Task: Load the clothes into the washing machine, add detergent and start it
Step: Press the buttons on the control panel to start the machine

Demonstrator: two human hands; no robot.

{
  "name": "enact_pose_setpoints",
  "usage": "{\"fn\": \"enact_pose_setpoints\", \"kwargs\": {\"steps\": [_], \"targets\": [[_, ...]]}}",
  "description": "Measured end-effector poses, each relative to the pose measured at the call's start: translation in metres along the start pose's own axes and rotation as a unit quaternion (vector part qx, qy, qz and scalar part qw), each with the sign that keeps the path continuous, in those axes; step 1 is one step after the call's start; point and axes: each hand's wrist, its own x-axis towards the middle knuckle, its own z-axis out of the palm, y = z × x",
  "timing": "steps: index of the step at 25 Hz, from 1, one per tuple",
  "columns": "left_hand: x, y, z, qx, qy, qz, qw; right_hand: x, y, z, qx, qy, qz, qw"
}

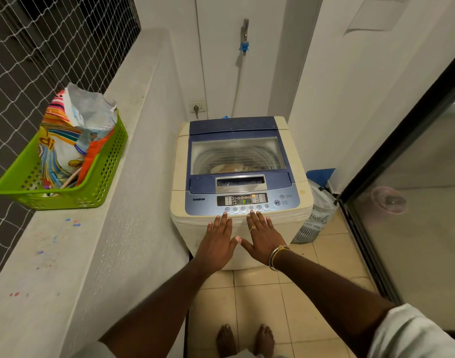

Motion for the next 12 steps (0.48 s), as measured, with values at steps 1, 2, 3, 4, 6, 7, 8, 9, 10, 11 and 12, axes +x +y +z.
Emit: {"fn": "enact_pose_setpoints", "kwargs": {"steps": [1,2,3,4,6,7,8,9,10,11,12], "targets": [[0.0003,-0.0004,0.0004,0.0,-0.002,-0.001,1.0,-0.0001,-0.0005,0.0004,0.0,0.0,-0.001,1.0],[0.0005,-0.0005,0.0008,0.001,-0.003,-0.002,1.0,-0.0002,-0.0009,0.0008,0.0,-0.001,-0.001,1.0],[0.0006,-0.0009,0.0012,0.003,-0.004,-0.003,1.0,-0.0004,-0.0014,0.0012,0.001,-0.001,-0.001,1.0],[0.0003,-0.001,0.0013,0.005,-0.004,-0.004,1.0,-0.0006,-0.0015,0.0015,0.003,-0.001,0.0,1.0],[-0.0001,-0.0011,0.0014,0.007,-0.006,-0.003,1.0,-0.0005,0.0,0.0019,0.008,0.0,0.004,1.0],[-0.0004,-0.0019,0.0016,0.007,-0.007,-0.003,1.0,-0.0007,0.0007,0.002,0.01,0.002,0.005,1.0],[-0.0007,-0.003,0.0018,0.007,-0.007,-0.004,1.0,-0.0007,0.0013,0.0023,0.012,0.002,0.006,1.0],[-0.0011,-0.004,0.0023,0.008,-0.006,-0.003,1.0,-0.0012,0.002,0.0025,0.014,0.002,0.008,1.0],[-0.0014,-0.0048,0.0026,0.008,-0.005,-0.003,1.0,-0.0015,0.0023,0.0026,0.015,0.001,0.01,1.0],[-0.0015,-0.0054,0.0031,0.008,-0.005,-0.003,1.0,-0.002,0.0025,0.0029,0.016,0.0,0.012,1.0],[-0.0017,-0.0058,0.0036,0.007,-0.005,-0.003,1.0,-0.0024,0.002,0.0031,0.017,0.0,0.014,1.0]]}}
